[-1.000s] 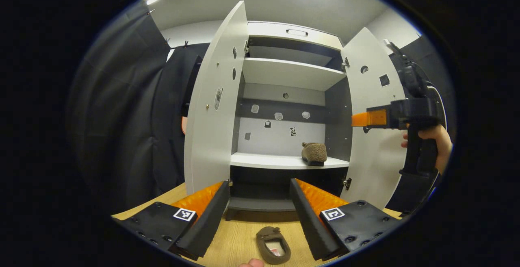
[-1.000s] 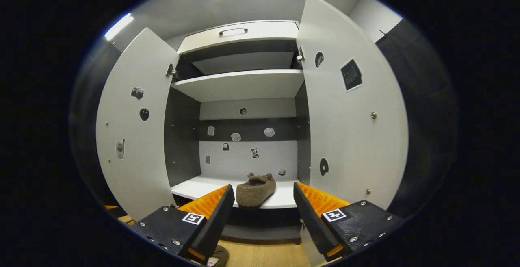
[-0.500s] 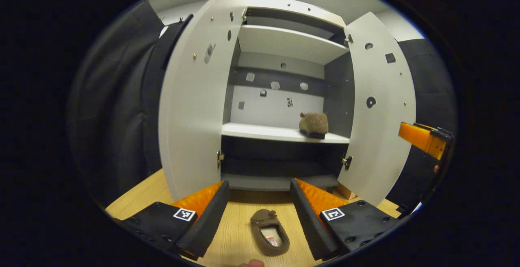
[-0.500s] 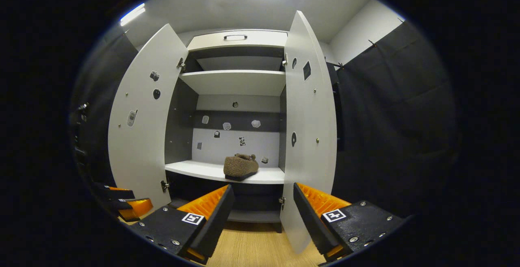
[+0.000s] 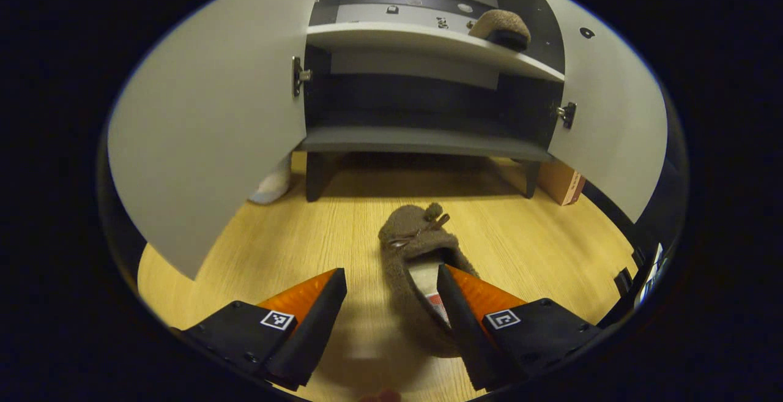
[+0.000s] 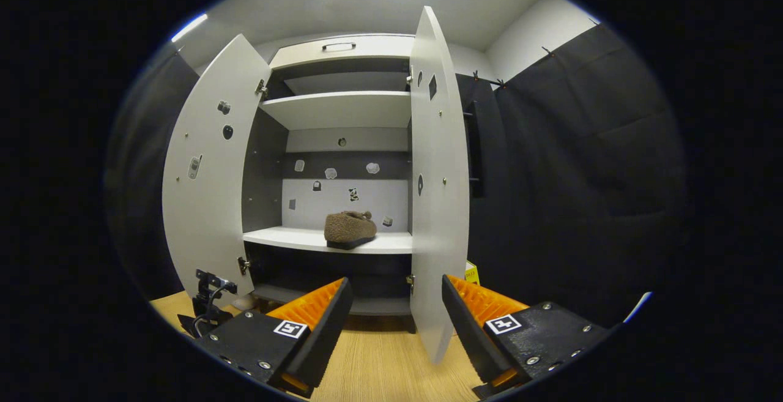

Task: Grab one shoe with the right hand and put it into the shoe cabinet, grab the other shoe with the left hand and put it into the shoe cabinet; then close the right door with the right hand and the left door with the left hand.

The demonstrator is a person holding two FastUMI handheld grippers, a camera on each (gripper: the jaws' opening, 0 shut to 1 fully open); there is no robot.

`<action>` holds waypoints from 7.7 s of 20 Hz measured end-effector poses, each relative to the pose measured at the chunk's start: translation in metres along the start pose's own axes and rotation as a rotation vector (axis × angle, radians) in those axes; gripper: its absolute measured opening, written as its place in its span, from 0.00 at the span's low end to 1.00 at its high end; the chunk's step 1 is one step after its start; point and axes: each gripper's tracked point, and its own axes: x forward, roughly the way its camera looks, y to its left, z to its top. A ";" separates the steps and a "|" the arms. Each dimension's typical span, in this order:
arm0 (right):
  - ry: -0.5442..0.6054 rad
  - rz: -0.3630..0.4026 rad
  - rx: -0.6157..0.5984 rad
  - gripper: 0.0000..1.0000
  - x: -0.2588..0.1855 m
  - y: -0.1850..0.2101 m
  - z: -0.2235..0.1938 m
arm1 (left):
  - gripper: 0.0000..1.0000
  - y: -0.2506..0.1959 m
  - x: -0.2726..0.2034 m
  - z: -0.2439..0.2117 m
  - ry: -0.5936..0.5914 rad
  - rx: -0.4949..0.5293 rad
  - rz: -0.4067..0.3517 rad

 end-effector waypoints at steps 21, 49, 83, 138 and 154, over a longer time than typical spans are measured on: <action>0.043 0.027 0.025 0.90 0.007 -0.014 -0.013 | 0.15 0.007 0.056 0.009 0.000 -0.048 0.059; 0.061 -0.096 0.032 0.91 -0.018 -0.044 -0.010 | 0.15 -0.036 0.000 0.503 -0.259 -0.062 0.100; 0.033 -0.016 0.064 0.90 0.014 -0.020 0.001 | 0.97 -0.065 -0.167 0.504 -0.563 0.090 0.003; -0.118 0.102 0.001 0.88 0.105 -0.054 0.166 | 0.96 -0.028 -0.266 0.243 -0.678 0.015 0.118; -0.087 0.290 0.000 0.92 0.139 0.031 0.150 | 0.97 -0.006 -0.267 0.242 -0.675 0.023 0.169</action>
